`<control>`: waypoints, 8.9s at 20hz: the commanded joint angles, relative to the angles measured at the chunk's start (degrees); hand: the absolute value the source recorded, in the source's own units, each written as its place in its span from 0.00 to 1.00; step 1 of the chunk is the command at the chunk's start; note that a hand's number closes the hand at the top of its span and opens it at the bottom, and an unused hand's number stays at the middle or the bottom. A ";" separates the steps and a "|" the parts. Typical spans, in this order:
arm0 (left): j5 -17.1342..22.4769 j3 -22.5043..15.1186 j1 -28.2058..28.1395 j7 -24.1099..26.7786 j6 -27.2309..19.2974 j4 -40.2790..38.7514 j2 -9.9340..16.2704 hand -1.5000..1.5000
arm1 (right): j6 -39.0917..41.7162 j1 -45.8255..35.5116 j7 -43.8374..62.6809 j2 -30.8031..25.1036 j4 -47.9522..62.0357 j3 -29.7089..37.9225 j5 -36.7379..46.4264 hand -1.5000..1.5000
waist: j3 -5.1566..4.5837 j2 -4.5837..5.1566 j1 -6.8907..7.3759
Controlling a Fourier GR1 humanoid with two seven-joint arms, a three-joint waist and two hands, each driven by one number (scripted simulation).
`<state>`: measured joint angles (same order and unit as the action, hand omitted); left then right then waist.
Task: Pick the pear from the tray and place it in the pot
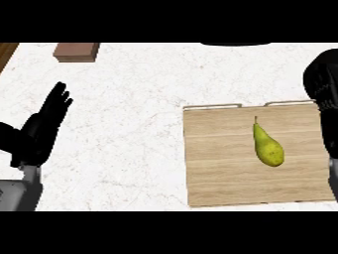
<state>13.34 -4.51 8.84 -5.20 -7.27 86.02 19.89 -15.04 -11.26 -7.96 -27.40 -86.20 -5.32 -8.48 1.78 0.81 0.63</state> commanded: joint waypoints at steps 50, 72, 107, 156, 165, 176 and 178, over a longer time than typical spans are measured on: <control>-1.02 3.85 9.12 4.56 -3.92 -0.15 -5.00 0.50 | 40.32 -26.21 -61.12 -20.73 33.33 -34.59 24.55 0.00 | -1.66 -0.10 1.52; -0.73 7.53 9.20 3.82 -1.14 -0.64 -3.29 0.50 | 32.84 -28.73 -54.95 -7.43 40.49 -37.80 29.31 0.00 | -1.76 -0.64 -0.02; -2.91 4.80 7.42 3.08 -1.18 1.78 -6.03 0.50 | 4.83 -40.80 6.11 0.61 49.40 -17.73 30.91 1.00 | -2.50 -0.99 2.39; -4.54 7.54 7.49 2.02 -0.42 2.08 -7.45 0.50 | -14.83 -36.15 37.39 -17.44 60.18 -0.03 48.21 1.00 | -1.71 -0.41 0.54; -4.98 7.18 7.75 3.72 -0.13 1.62 -8.41 0.50 | -8.50 -36.48 19.54 -14.82 67.04 11.17 35.05 0.00 | -1.58 0.09 1.49; -4.68 8.44 5.41 5.05 1.04 1.23 -8.27 0.50 | -17.89 -37.01 8.77 -13.70 61.25 23.10 24.70 0.00 | -1.72 -0.64 -0.16; -6.41 6.71 6.91 1.02 -1.98 3.86 -9.42 0.50 | -17.00 -36.76 7.76 -15.36 60.90 26.36 21.60 0.00 | -1.66 -0.71 -0.34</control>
<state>8.91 4.14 16.20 -3.10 -6.91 88.47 12.42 -31.68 -48.99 2.68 -41.46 -24.04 15.92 18.00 0.09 0.26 0.82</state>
